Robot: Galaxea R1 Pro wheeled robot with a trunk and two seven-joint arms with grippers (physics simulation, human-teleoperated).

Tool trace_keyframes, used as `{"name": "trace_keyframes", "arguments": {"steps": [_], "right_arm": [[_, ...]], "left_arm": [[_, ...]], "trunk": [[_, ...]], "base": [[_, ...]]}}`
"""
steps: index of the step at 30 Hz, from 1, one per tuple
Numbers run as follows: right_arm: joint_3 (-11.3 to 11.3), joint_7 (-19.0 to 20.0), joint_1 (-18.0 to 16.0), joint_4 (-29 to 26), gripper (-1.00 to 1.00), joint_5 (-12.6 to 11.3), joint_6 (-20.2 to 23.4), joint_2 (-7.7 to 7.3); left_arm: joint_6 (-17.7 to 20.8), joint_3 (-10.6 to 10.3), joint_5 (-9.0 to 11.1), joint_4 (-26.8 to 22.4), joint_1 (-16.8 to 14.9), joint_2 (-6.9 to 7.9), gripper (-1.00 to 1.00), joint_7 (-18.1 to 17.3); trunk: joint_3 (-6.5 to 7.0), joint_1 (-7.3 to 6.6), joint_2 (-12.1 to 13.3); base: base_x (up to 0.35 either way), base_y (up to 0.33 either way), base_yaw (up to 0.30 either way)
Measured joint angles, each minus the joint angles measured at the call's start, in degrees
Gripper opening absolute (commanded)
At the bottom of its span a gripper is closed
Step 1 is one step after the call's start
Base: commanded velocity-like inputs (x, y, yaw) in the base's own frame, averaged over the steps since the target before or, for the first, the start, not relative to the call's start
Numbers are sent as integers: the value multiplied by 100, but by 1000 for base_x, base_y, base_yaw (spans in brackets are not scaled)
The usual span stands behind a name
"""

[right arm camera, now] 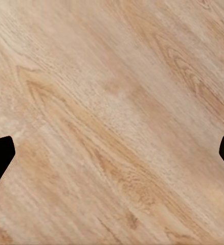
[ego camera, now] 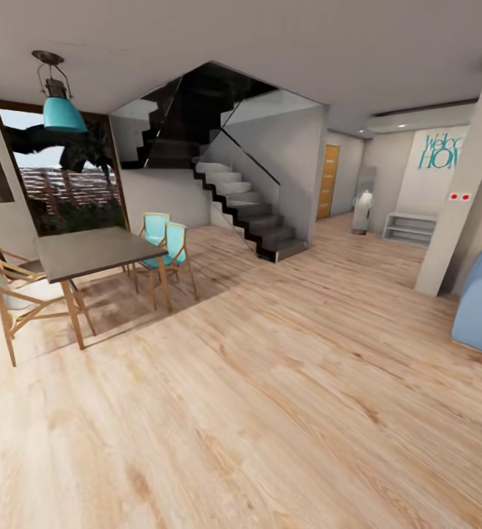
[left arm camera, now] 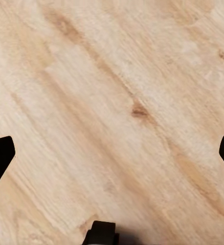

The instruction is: Turn on the radio receiver that's on the table in the living room.

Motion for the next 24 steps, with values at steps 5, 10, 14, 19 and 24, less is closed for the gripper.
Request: {"name": "trace_keyframes", "arguments": {"steps": [5, 10, 14, 19, 24], "right_arm": [[0, 0, 0, 0, 100, 0, 0, 0], [0, 0, 0, 0, 100, 0, 0, 0], [0, 0, 0, 0, 100, 0, 0, 0], [-21, 0, 0, 0, 100, 0, -4, 0], [-34, -38, 0, 0, 100, 0, -8, 0]], "left_arm": [[0, 0, -1, 0, 0, 0, 100, -2], [0, 0, -1, 0, 0, 0, 100, 0], [0, 0, 1, 0, 0, 0, 100, 1], [0, 0, -1, 0, 0, 0, 100, 1], [-5, 0, 0, 0, 0, 0, 100, 1]], "trunk": [[0, 0, 0], [0, 0, 0], [5, 0, 0], [14, 0, 0], [25, 0, 0]], "base": [[271, 221, -275], [271, 192, -275], [276, 117, -275], [236, 87, -275], [36, 12, -275]]}}
